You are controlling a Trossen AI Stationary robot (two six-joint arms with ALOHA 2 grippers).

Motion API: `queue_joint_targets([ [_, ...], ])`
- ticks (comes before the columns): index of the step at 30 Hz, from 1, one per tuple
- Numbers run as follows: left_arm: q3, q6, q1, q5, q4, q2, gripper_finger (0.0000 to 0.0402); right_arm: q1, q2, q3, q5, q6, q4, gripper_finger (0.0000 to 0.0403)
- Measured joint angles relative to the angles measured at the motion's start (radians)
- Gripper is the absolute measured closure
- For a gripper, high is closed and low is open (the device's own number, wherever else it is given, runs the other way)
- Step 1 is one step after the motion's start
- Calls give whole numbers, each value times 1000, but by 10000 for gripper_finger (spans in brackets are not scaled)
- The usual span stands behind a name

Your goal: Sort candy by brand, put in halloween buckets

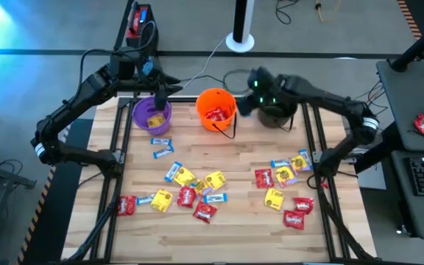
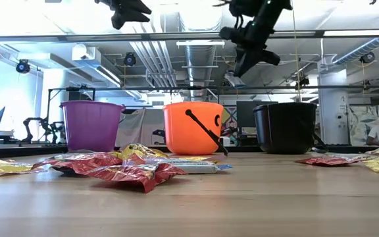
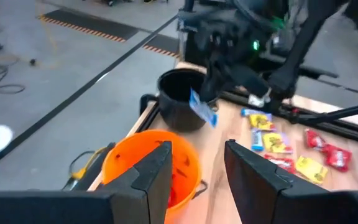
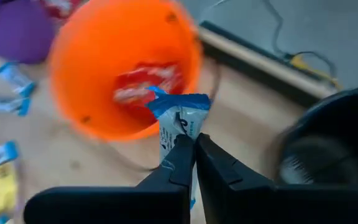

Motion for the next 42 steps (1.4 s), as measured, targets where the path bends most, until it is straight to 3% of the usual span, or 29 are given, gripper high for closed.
queue_joint_targets([
  [10, 0, 13, 3, -215, -63, 6, 270, -189, 64, 107, -3, -125, -58, 394],
  [22, 0, 71, 41, -211, -8, 141, 270, -248, 47, 116, 8, -100, -253, 394],
  [34, 1, 51, 58, -209, 85, 203, 270, -250, 41, 116, 15, -130, -202, 394],
  [37, 1, 41, 58, -210, 60, 196, 270, -253, 54, 116, -60, -173, -150, 394],
  [42, 2, 22, 57, -209, -23, 172, 270, -252, 90, 116, -303, -243, 12, 394],
])
